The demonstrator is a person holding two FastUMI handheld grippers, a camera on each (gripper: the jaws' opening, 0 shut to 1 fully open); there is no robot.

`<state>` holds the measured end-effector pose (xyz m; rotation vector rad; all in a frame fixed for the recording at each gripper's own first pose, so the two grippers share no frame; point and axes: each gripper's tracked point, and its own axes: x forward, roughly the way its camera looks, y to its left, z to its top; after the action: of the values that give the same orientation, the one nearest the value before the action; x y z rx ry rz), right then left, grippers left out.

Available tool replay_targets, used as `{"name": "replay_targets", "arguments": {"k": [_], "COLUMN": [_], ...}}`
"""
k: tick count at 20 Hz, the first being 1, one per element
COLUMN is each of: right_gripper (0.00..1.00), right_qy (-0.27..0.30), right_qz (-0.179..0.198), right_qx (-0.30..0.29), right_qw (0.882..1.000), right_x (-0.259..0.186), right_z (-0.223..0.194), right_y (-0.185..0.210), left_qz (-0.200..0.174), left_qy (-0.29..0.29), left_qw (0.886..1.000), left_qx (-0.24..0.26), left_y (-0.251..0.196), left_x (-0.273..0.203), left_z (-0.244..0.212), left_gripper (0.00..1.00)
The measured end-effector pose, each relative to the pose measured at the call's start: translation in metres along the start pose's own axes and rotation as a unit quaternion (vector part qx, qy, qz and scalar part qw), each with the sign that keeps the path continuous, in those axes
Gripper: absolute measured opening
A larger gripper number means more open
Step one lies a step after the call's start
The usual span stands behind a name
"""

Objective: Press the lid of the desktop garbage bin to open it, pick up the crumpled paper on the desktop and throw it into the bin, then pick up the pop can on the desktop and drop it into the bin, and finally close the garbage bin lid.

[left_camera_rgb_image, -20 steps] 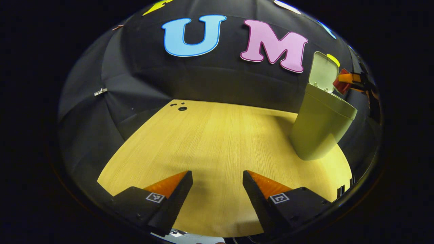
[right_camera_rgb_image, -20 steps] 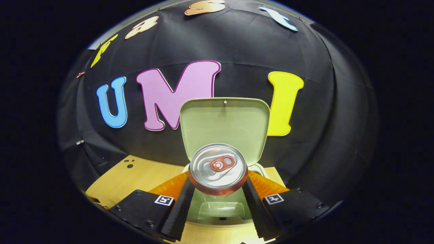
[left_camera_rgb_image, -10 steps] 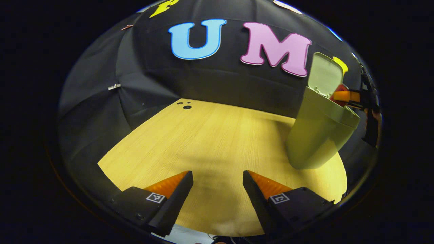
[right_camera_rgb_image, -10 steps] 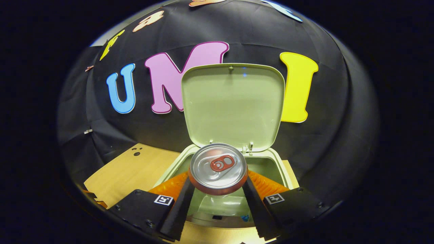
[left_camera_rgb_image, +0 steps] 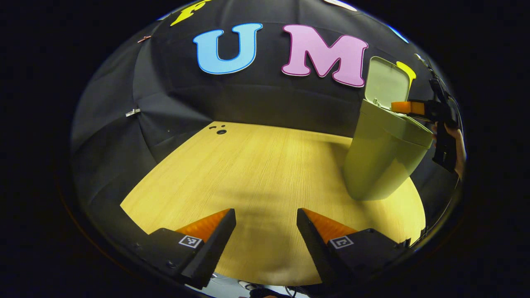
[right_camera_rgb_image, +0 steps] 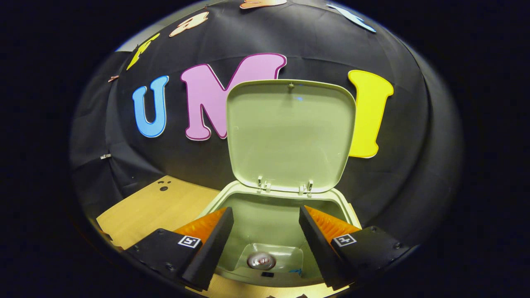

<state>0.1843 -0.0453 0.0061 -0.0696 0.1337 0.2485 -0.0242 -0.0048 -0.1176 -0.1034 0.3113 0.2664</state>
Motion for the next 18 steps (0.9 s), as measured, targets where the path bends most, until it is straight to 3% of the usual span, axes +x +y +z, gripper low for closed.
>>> {"name": "replay_targets", "arguments": {"k": [5, 10, 18], "right_gripper": [0.99, 0.98, 0.98], "right_qy": [-0.02, -0.069, -0.139], "right_qz": [-0.023, -0.054, -0.068], "right_qx": [0.004, -0.018, -0.038], "right_qw": [1.0, 0.996, 0.987], "right_x": [-0.006, -0.008, 0.002], "right_z": [0.031, 0.089, 0.174], "right_y": [-0.005, -0.017, -0.019], "left_qz": [-0.011, -0.01, 0.008], "left_qy": [0.0, 0.004, 0.014], "left_qw": [1.0, 1.0, 0.999], "left_qx": [0.003, -0.016, -0.038], "left_y": [0.012, 0.033, 0.061], "left_x": [0.003, 0.008, 0.008], "left_z": [0.002, 0.0, -0.013], "left_gripper": [0.96, 0.96, 0.96]}}
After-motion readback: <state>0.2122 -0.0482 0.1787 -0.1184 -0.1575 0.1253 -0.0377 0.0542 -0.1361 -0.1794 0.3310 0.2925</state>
